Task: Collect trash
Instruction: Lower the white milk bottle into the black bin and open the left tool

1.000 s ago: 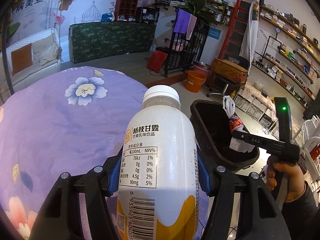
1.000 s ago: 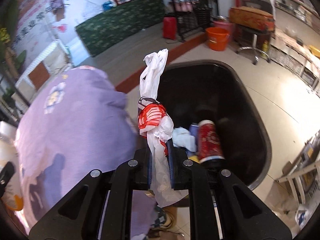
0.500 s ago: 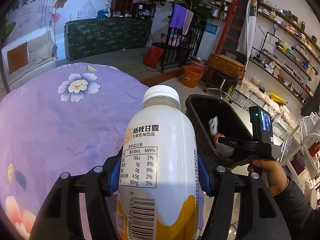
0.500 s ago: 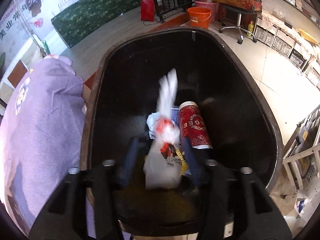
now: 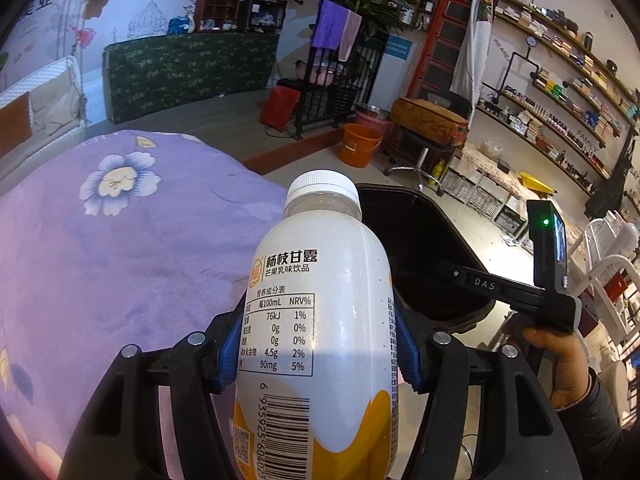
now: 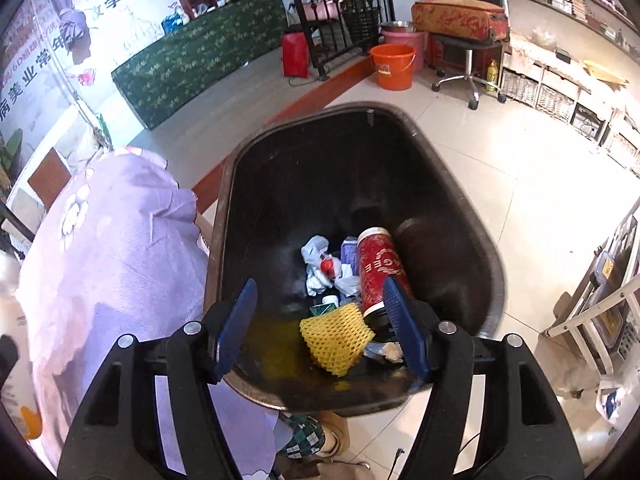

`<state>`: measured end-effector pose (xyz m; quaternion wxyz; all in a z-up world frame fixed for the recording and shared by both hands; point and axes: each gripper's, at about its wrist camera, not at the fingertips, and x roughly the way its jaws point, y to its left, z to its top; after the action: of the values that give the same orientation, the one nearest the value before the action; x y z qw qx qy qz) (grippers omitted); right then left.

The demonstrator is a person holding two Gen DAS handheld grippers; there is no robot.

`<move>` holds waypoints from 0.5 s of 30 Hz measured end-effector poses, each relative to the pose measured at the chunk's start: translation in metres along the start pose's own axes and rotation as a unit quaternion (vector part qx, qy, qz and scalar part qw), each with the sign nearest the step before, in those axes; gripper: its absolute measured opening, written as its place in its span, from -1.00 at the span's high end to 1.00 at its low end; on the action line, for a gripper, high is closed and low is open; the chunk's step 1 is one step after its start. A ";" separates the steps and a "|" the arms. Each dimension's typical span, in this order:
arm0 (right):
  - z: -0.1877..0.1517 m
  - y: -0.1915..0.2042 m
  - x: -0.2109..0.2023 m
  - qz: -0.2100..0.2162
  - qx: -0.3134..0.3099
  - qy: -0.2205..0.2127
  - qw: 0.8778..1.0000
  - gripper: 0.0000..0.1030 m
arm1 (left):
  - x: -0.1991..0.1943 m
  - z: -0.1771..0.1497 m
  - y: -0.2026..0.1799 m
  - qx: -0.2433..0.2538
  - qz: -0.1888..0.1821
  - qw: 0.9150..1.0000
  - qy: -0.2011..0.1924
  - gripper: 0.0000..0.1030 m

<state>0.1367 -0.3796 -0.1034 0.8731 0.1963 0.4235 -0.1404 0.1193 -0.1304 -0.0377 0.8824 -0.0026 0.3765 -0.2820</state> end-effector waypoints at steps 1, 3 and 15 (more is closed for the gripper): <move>0.000 -0.003 -0.005 -0.001 0.003 -0.005 1.000 -0.28 | 0.004 0.002 -0.003 0.002 -0.005 1.000 0.003 -0.17; 0.002 -0.008 -0.014 -0.005 0.006 -0.014 1.000 -0.28 | 0.013 0.007 -0.010 0.010 -0.018 1.000 0.012 -0.17; -0.004 -0.049 -0.034 -0.019 0.055 -0.035 0.998 -0.28 | 0.072 0.028 -0.065 0.040 -0.080 0.993 0.071 -0.17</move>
<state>0.0936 -0.4189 -0.0897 0.8724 0.2306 0.3884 -0.1868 0.1460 -0.2272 -0.0511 0.8271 0.0226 0.4256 -0.3663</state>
